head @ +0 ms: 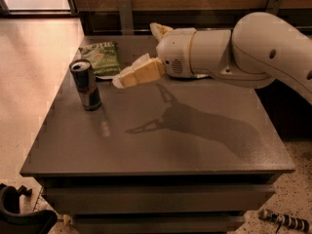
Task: Pick redbull can
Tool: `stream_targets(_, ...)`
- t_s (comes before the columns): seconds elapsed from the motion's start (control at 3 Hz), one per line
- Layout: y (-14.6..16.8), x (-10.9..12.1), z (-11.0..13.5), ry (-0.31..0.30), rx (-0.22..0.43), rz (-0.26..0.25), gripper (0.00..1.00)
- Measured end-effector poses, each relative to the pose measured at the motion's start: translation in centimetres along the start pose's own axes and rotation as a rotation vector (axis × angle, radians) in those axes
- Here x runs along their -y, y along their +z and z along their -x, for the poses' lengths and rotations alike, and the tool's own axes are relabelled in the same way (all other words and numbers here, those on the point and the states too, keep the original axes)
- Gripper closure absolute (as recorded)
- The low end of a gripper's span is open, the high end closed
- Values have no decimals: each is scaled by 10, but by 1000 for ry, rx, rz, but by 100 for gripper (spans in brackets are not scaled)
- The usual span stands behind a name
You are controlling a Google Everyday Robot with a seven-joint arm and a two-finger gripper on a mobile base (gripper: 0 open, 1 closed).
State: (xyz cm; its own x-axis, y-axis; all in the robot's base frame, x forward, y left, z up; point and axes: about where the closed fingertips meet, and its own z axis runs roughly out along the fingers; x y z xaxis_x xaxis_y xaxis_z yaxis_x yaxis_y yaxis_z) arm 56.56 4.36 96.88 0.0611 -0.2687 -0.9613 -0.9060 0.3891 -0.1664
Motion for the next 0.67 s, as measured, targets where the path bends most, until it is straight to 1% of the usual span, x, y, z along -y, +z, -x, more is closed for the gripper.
stream_targets(0.33,38,-13,-22,65,93,29,0)
stream_targets(0.67,79,-33,-32,65,153,85,0)
